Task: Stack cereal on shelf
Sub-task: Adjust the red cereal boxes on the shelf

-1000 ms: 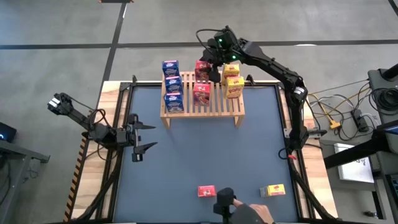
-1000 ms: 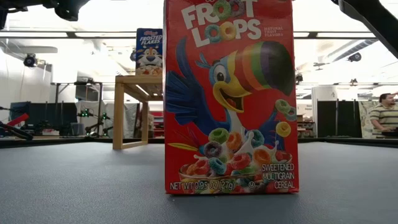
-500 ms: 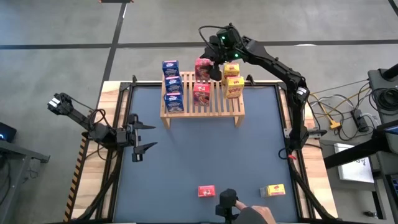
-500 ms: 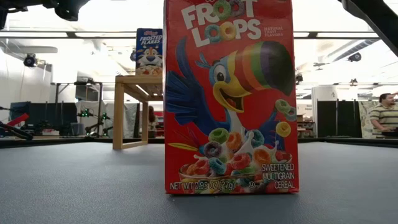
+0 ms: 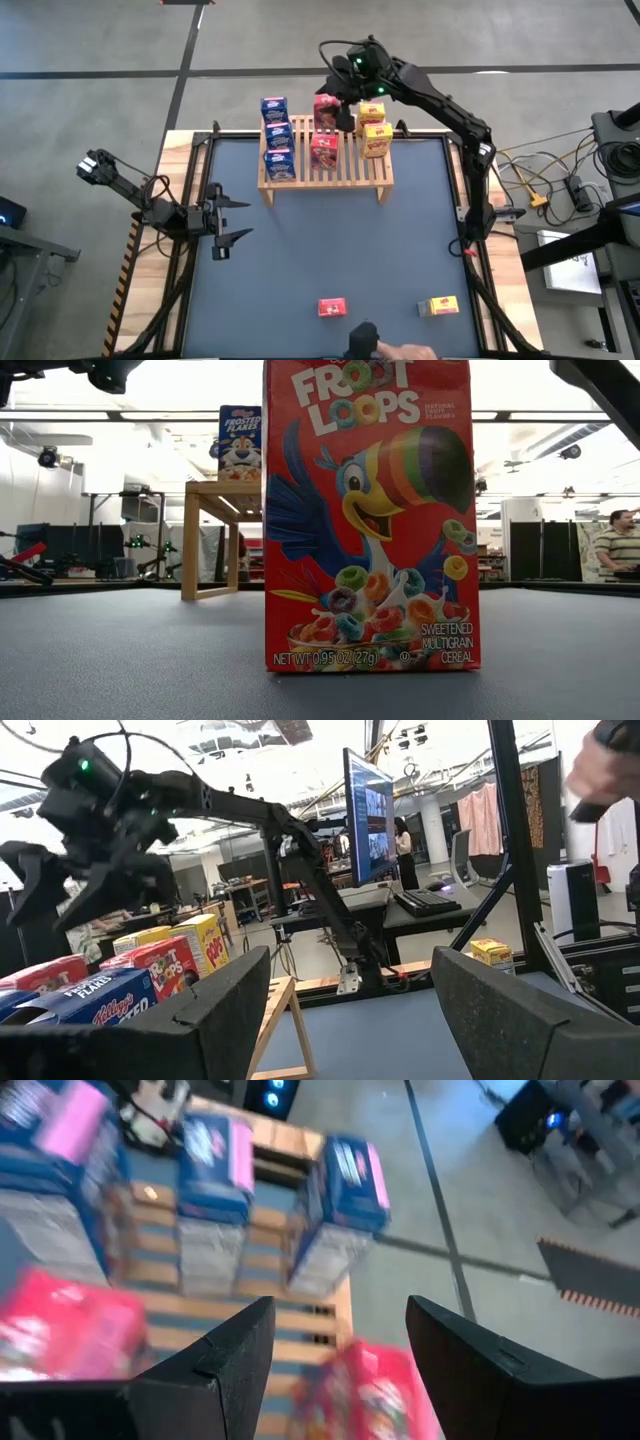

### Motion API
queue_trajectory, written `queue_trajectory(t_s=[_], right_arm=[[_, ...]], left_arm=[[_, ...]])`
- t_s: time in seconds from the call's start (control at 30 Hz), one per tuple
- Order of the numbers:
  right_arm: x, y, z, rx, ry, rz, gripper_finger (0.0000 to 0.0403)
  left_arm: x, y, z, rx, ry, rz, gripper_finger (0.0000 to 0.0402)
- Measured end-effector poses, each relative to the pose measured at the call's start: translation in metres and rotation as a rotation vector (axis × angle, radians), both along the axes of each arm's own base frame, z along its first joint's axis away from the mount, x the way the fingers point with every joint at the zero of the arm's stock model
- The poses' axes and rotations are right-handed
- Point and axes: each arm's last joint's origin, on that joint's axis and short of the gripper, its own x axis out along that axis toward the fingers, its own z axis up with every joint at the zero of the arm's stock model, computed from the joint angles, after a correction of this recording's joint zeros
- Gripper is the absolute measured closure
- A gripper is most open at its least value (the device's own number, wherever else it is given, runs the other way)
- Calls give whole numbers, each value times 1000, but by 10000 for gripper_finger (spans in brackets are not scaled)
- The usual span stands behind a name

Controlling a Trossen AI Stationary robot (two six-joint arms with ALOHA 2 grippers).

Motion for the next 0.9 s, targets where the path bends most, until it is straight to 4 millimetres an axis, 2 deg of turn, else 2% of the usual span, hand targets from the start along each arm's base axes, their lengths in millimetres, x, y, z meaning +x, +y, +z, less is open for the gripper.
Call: queue_trajectory(t_s=[0.27,0.6,0.9], right_arm=[[7,38,23,8,-15,77,186],[4,70,14,112,148,129,186],[2,92,22,102,162,121,186]], left_arm=[[0,0,0,-3,0,-1,141],[0,0,0,-3,1,-1,141],[1,-1,-1,2,8,0,141]])
